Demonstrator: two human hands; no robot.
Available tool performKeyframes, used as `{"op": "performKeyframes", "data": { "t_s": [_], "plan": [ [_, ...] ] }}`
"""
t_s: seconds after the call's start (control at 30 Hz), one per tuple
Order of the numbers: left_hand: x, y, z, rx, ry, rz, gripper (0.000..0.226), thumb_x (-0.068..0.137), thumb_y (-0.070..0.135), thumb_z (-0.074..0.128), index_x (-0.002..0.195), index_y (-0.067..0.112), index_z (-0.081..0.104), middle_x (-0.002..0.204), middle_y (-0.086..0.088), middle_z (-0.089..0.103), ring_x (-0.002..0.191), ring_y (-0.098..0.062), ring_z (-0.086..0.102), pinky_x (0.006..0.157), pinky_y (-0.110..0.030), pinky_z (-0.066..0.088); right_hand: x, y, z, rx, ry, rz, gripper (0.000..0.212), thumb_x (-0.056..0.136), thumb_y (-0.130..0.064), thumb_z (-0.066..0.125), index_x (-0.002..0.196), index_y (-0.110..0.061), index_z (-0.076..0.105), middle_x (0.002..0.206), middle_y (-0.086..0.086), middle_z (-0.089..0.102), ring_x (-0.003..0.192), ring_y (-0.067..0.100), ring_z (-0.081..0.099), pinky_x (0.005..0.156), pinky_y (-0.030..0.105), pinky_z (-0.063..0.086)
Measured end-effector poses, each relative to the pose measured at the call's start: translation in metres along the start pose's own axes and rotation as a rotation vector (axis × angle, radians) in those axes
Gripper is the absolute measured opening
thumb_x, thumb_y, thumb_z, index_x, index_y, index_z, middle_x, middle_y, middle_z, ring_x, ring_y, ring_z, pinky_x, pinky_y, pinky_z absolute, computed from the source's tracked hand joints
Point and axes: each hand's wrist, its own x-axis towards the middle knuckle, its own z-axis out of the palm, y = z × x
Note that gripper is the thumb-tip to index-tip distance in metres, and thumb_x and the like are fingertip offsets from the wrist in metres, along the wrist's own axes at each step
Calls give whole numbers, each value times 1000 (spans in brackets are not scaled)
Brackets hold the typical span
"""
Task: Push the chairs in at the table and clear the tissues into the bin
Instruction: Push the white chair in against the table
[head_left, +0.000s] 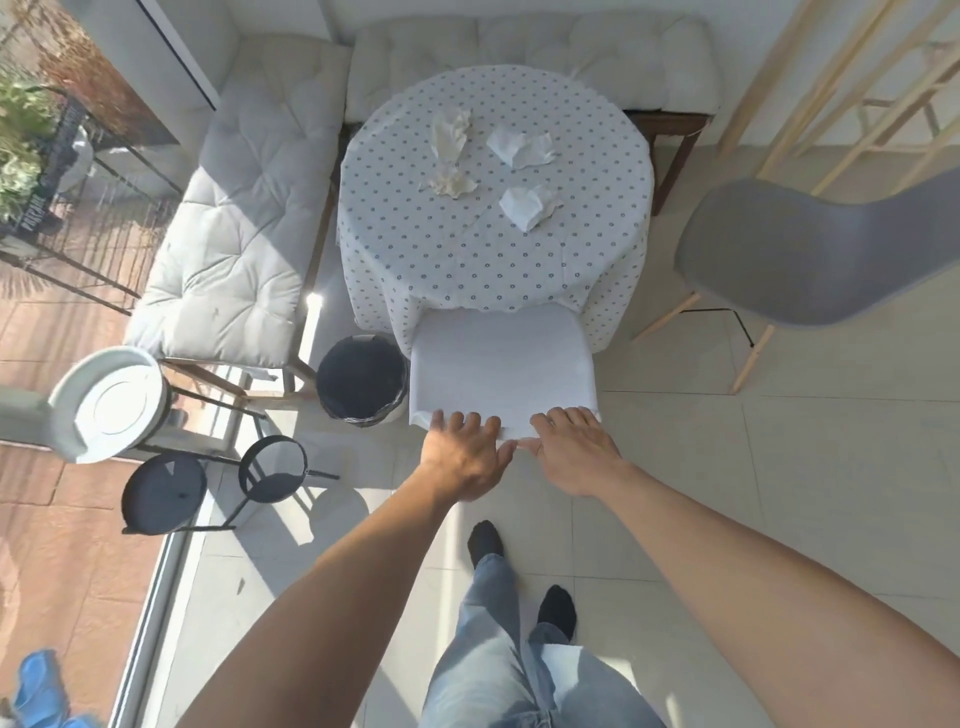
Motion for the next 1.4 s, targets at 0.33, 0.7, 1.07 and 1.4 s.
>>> {"op": "performKeyframes", "data": {
  "t_s": [0.33, 0.7, 1.07, 1.4],
  "plan": [
    [50, -34, -20, 5, -19, 48, 64, 105, 64, 15, 138, 21, 49, 135, -10, 61, 127, -36, 54, 110, -55, 30, 48, 6, -17, 35, 10, 59, 74, 96, -62, 4, 127, -14, 50, 120, 11, 58, 112, 35, 51, 107, 46, 34],
    [70, -36, -65, -180, -152, 152, 72, 107, 63, 20, 165, 21, 16, 172, -11, 22, 160, -31, 10, 126, -60, 11, 26, 35, -55, 153, -104, 231, 76, 100, -68, 15, 158, -20, 24, 168, 9, 18, 155, 28, 6, 124, 50, 11],
    [137, 52, -155, -19, -61, 250, 77, 106, 67, 14, 168, 22, 4, 176, -11, -1, 161, -32, -4, 127, -61, 3, -22, 134, -113, 194, 18, 422, 77, 100, -68, 14, 161, -20, 19, 171, 10, 3, 156, 27, -5, 125, 54, 4],
    [216, 232, -241, 83, 1, 314, 75, 107, 63, 17, 168, 23, 2, 176, -10, -6, 161, -32, -9, 127, -61, 1, -92, 329, -140, 151, 134, 590, 75, 101, -67, 20, 157, -19, 28, 171, 12, 6, 156, 30, -1, 123, 56, 8]
  ]
}}
